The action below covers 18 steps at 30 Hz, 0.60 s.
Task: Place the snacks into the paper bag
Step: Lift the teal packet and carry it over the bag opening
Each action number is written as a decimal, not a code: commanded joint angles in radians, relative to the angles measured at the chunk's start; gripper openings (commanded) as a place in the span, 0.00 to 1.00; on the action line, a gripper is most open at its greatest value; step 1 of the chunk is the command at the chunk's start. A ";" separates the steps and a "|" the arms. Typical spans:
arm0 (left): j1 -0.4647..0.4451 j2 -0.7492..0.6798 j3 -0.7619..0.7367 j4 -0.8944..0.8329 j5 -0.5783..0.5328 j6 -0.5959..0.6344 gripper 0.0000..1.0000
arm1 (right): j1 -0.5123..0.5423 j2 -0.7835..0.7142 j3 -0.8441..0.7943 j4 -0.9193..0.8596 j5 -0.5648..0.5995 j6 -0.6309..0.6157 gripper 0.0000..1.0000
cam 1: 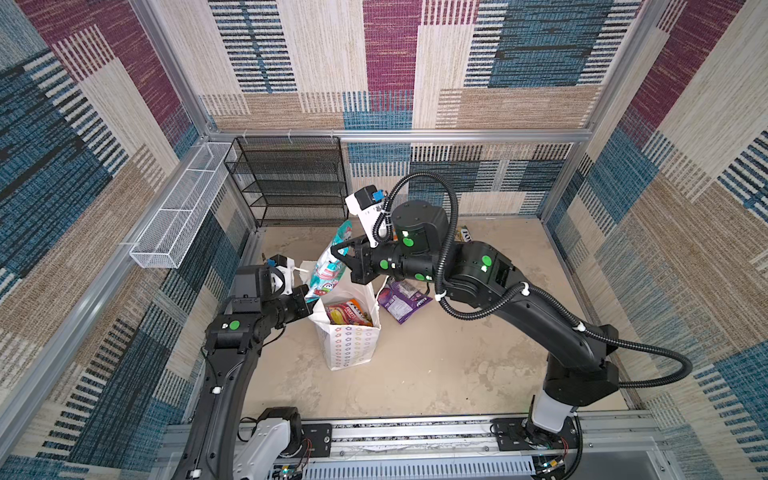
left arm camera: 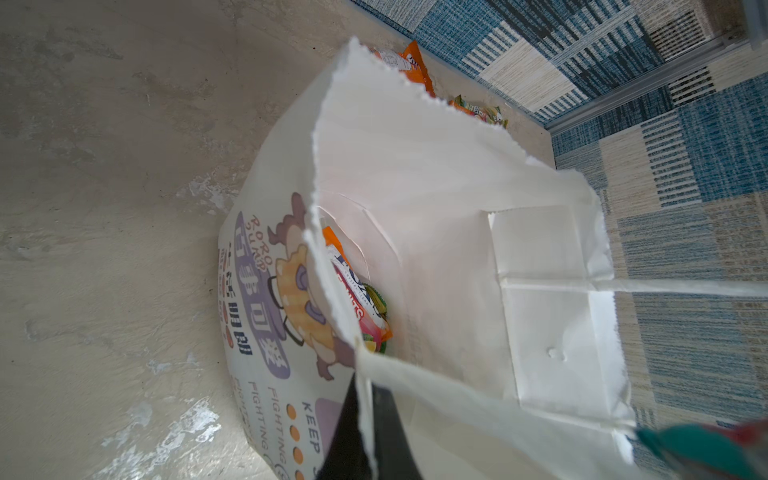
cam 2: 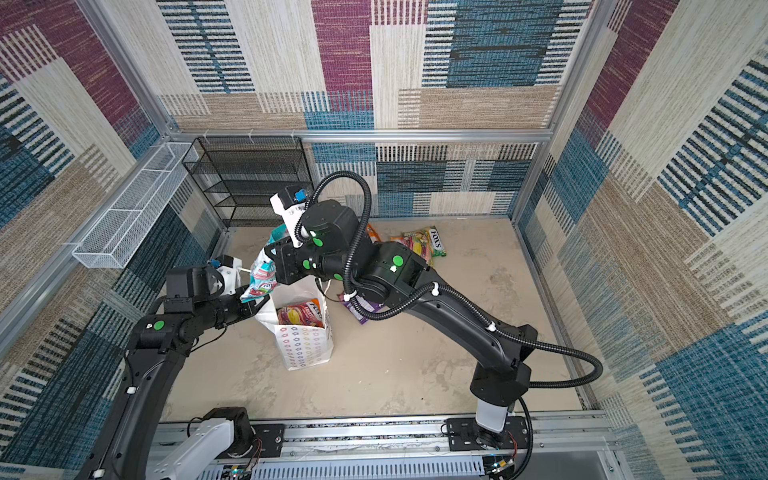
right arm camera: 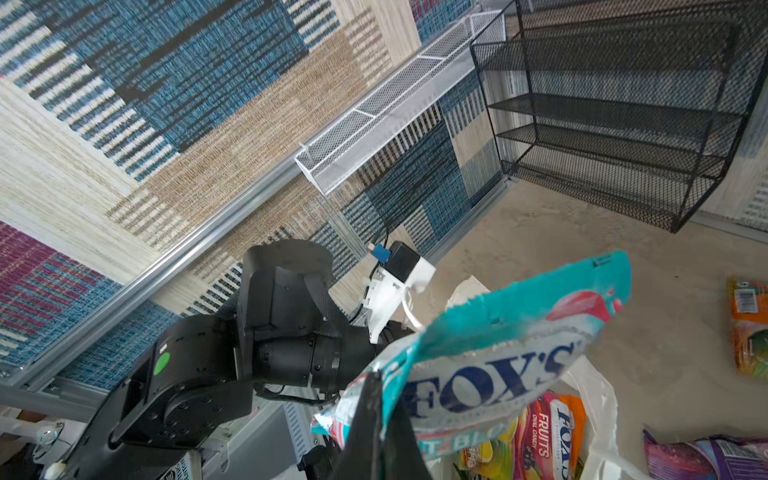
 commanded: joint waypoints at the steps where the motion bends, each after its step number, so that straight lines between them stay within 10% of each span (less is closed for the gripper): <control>1: 0.002 -0.004 0.003 0.045 0.016 -0.004 0.00 | 0.001 -0.030 -0.072 0.039 0.041 -0.013 0.00; 18: 0.002 -0.008 0.001 0.052 0.026 -0.004 0.00 | 0.000 0.166 0.042 -0.064 0.076 -0.101 0.00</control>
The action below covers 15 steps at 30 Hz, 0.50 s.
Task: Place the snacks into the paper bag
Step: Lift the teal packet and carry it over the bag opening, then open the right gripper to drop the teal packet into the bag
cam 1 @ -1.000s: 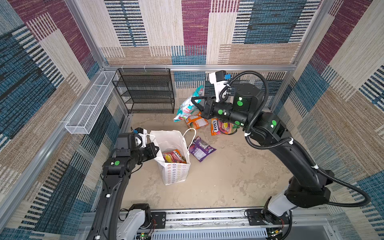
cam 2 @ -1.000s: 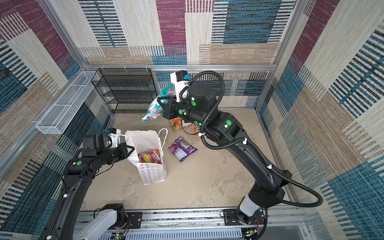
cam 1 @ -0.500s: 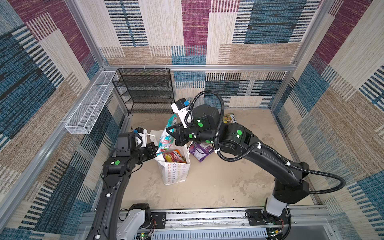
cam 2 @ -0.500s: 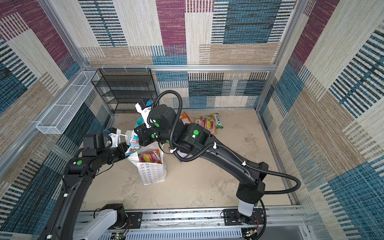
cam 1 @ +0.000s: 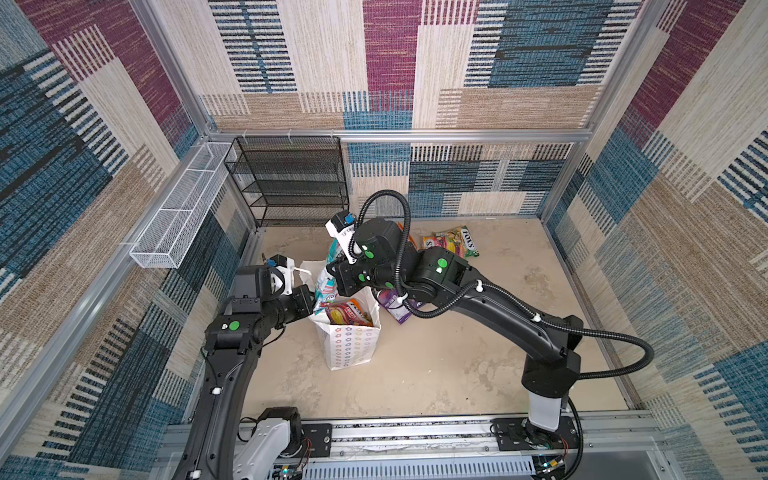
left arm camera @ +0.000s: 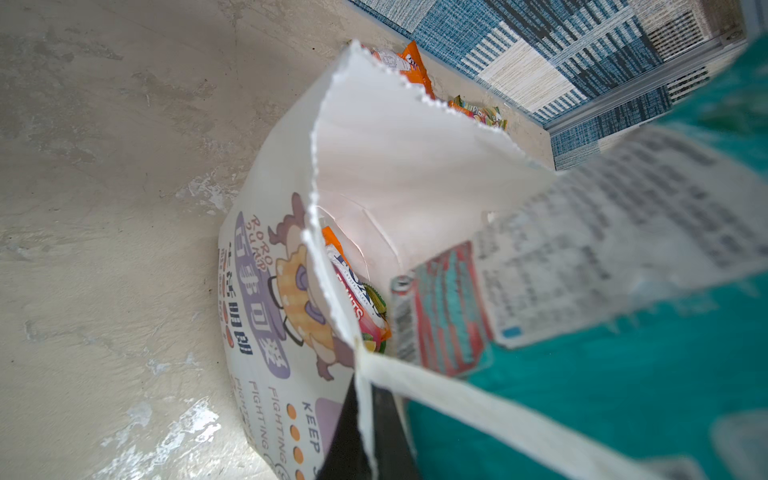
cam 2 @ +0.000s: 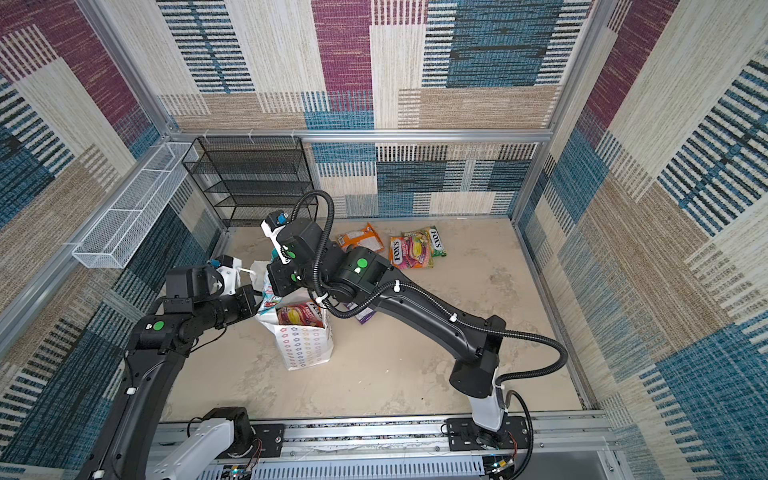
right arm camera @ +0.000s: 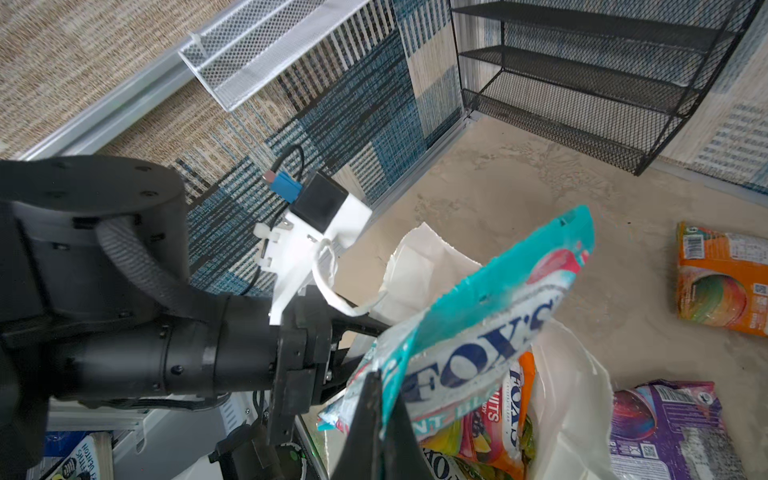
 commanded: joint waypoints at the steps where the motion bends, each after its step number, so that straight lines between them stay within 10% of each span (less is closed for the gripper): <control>1: 0.001 -0.004 0.002 0.052 0.025 -0.004 0.00 | 0.001 0.016 -0.004 0.017 0.015 -0.027 0.00; 15: 0.001 -0.005 0.003 0.045 0.013 -0.002 0.00 | 0.000 0.022 0.094 -0.067 0.075 -0.045 0.48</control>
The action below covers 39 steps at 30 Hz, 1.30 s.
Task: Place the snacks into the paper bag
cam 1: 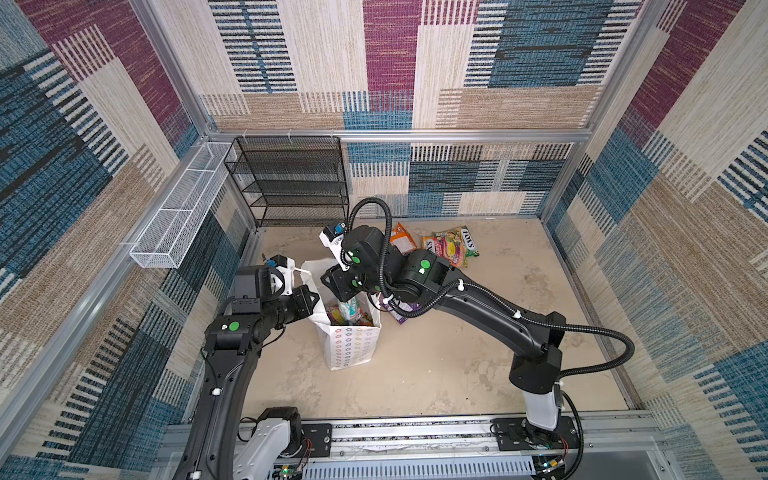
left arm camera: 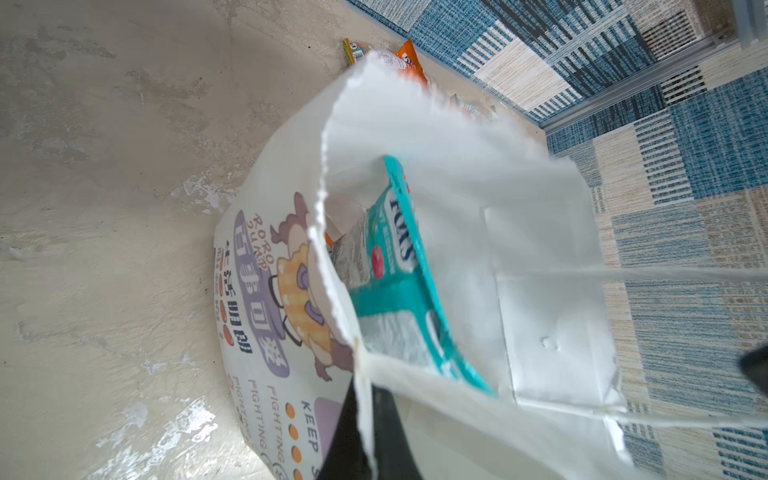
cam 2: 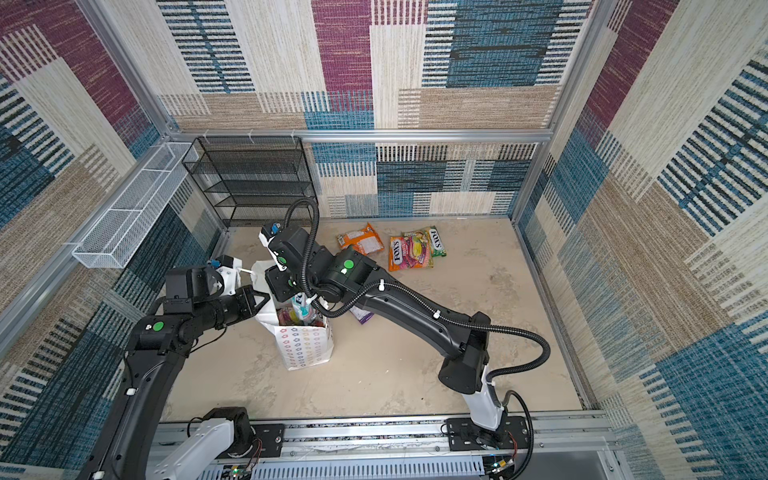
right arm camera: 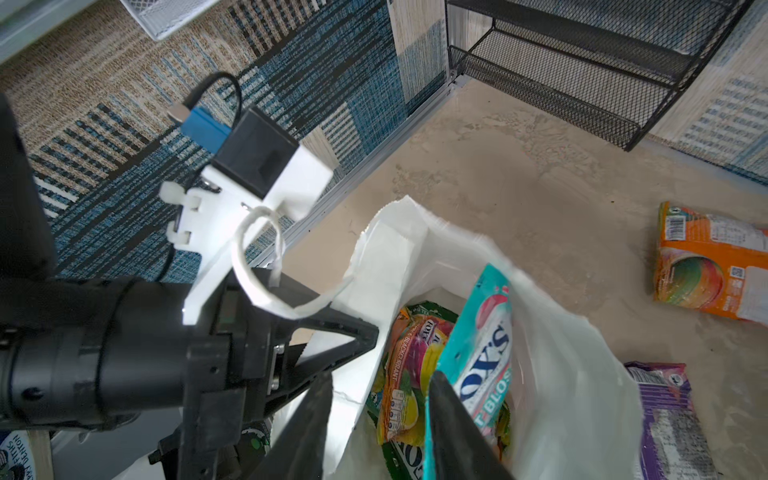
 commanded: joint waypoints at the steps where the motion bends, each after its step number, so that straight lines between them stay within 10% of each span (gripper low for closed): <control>1: 0.000 -0.003 0.006 0.045 -0.001 -0.002 0.00 | 0.001 -0.044 0.055 -0.008 0.047 -0.005 0.54; 9: -0.001 0.007 0.021 0.046 0.024 0.001 0.01 | -0.058 -0.167 0.068 -0.136 0.278 0.014 0.89; 20: -0.001 0.078 0.145 -0.119 -0.008 -0.036 0.05 | -0.129 -0.329 -0.301 -0.044 0.264 0.078 0.93; 39: -0.002 0.106 0.159 -0.103 0.092 -0.065 0.08 | -0.149 -0.382 -0.456 0.186 0.005 0.077 0.00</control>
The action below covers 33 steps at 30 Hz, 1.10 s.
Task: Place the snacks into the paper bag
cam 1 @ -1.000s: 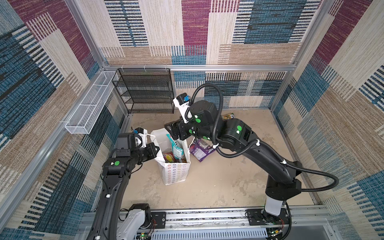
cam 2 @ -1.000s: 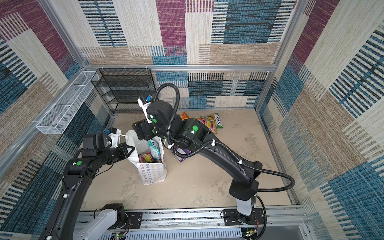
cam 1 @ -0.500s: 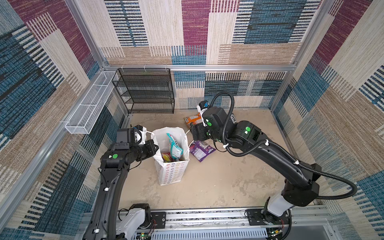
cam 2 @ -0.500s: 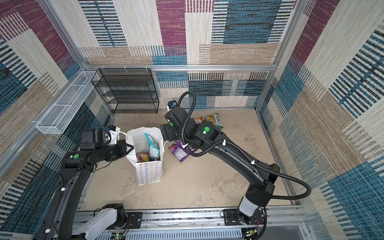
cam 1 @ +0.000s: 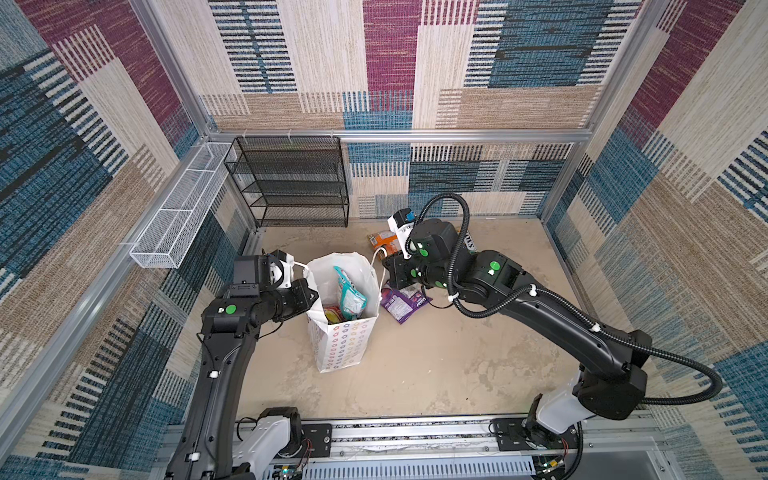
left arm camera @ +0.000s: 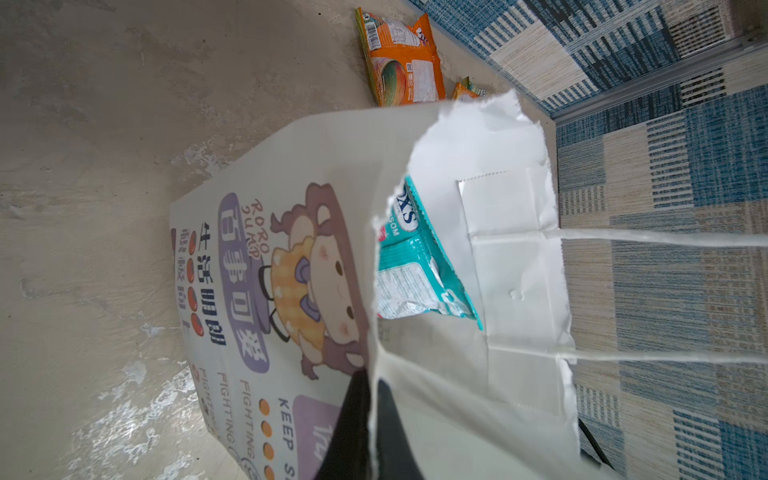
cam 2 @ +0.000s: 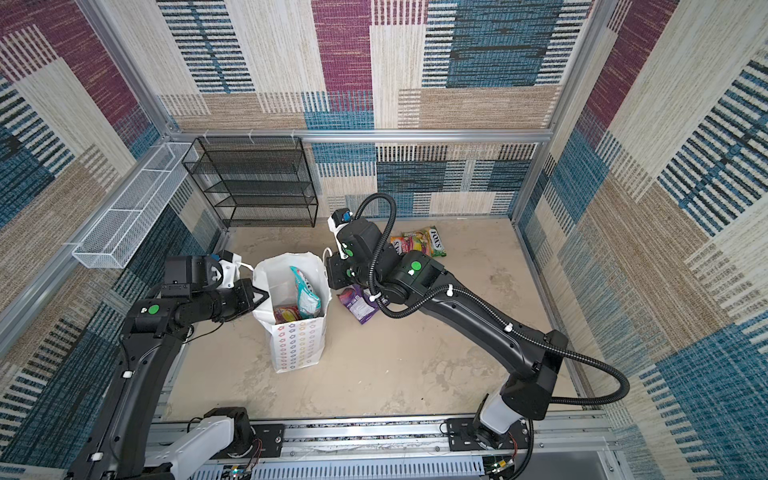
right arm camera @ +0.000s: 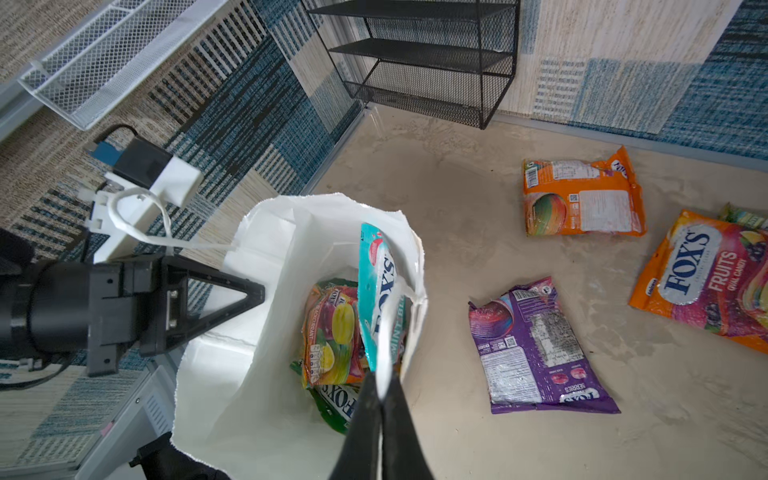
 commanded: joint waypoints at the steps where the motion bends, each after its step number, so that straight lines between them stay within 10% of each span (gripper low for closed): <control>1: -0.002 0.011 0.026 0.046 0.088 -0.025 0.10 | 0.001 0.010 0.041 0.070 -0.016 -0.026 0.00; 8: -0.024 0.092 0.142 0.011 0.053 -0.038 0.22 | -0.012 0.053 0.144 0.084 -0.026 -0.019 0.00; 15: -0.033 0.131 0.163 -0.064 -0.058 -0.017 0.60 | -0.012 -0.017 -0.043 0.216 -0.105 0.056 0.00; 22: -0.093 0.028 0.275 -0.212 -0.207 0.005 0.76 | -0.010 -0.106 -0.179 0.302 -0.121 0.099 0.00; 27: -0.101 0.041 0.391 -0.222 -0.023 0.007 0.94 | -0.010 -0.106 -0.171 0.300 -0.120 0.088 0.00; 33: -0.107 -0.011 0.465 -0.324 -0.132 -0.042 0.96 | -0.012 -0.120 -0.167 0.295 -0.087 0.075 0.00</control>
